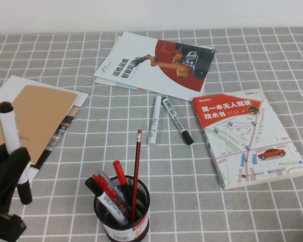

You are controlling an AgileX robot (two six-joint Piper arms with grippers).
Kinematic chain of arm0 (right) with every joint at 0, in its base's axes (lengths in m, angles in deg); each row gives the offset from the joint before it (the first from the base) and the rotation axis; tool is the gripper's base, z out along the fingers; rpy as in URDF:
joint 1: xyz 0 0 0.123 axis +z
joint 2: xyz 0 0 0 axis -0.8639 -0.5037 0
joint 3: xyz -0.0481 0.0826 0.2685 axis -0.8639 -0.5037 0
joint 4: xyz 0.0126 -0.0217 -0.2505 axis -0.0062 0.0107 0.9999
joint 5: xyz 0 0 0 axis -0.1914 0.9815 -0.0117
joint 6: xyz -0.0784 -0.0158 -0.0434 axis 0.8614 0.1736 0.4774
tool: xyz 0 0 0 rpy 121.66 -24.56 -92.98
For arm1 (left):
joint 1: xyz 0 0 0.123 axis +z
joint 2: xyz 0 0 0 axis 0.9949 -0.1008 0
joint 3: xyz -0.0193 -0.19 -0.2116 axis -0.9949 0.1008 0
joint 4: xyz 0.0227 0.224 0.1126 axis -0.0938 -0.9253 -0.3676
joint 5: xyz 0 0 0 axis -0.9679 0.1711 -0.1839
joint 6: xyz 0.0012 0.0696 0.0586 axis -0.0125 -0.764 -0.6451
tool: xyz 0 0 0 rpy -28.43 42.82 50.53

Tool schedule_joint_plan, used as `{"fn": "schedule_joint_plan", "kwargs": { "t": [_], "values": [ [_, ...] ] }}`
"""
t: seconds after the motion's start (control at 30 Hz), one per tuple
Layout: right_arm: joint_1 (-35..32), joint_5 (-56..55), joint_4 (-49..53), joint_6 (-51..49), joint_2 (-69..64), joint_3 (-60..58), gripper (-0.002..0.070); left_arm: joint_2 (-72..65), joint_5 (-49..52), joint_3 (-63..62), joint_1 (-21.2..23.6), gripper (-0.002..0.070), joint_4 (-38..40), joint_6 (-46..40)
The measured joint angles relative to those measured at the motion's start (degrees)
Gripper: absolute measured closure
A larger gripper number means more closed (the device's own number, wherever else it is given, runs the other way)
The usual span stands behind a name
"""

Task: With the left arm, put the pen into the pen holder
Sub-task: Place the pen onto the pen holder

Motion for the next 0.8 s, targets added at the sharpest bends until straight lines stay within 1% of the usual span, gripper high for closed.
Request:
{"fn": "schedule_joint_plan", "kwargs": {
  "t": [0.23, 0.4, 0.47, 0.57, 0.63, 0.73, 0.8],
  "values": [
    [0.00, 0.00, 0.00, 0.00, 0.00, 0.00, 0.0691, 0.00, -4.58, 1.65, 0.00, 0.0557, 0.00, 0.00],
    [0.00, 0.00, 0.00, 0.00, 0.00, 0.00, 0.0692, 0.48, -8.55, 3.35, 0.00, 0.0557, -0.49, 2.31],
    [0.00, 0.00, 0.00, 0.00, 0.00, 0.00, 0.0691, 0.58, -10.91, 4.73, 0.00, 0.0557, -2.46, 5.75],
    [0.00, 0.00, 0.00, 0.00, 0.00, 0.00, 0.0692, 0.58, -16.23, 8.04, 0.00, 0.0557, -7.28, 13.67],
    [0.00, 0.00, 0.00, 0.00, 0.00, 0.00, 0.0691, 0.58, -21.68, 10.65, 0.00, 0.0557, -11.40, 18.88],
    [0.00, 0.00, 0.00, 0.00, 0.00, 0.00, 0.0691, 0.58, -29.28, 13.95, 0.00, 0.0557, -17.15, 23.95],
    [0.00, 0.00, 0.00, 0.00, 0.00, 0.00, 0.0691, 0.58, -32.24, 15.56, 0.00, 0.0557, -20.64, 26.51]
  ]
}}
